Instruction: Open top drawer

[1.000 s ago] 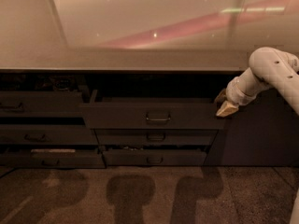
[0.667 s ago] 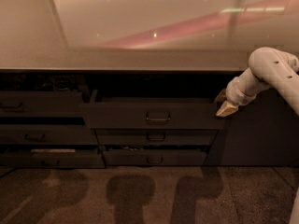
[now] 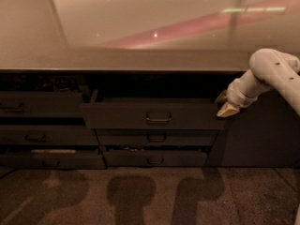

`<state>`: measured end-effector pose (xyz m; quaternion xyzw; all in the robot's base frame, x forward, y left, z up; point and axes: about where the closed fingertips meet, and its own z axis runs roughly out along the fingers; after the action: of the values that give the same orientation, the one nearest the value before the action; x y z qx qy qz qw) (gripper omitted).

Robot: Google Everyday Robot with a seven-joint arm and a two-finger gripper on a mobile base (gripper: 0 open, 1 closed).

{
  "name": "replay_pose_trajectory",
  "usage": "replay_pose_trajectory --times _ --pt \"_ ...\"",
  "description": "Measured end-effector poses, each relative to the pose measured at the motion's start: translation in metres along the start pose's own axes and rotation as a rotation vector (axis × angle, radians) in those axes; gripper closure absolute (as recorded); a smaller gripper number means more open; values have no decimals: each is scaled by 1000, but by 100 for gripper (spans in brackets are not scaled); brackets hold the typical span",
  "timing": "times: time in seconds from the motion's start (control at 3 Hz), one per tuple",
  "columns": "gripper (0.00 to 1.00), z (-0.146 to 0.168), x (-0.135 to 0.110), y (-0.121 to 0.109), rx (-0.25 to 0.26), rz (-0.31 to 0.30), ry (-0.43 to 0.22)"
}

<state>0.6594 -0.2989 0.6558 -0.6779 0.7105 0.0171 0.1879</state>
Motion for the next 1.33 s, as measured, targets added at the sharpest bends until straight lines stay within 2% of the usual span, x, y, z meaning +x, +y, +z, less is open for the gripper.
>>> replay_pose_trajectory --times 1.33 --pt "100 3 4 20 -4 3 6"
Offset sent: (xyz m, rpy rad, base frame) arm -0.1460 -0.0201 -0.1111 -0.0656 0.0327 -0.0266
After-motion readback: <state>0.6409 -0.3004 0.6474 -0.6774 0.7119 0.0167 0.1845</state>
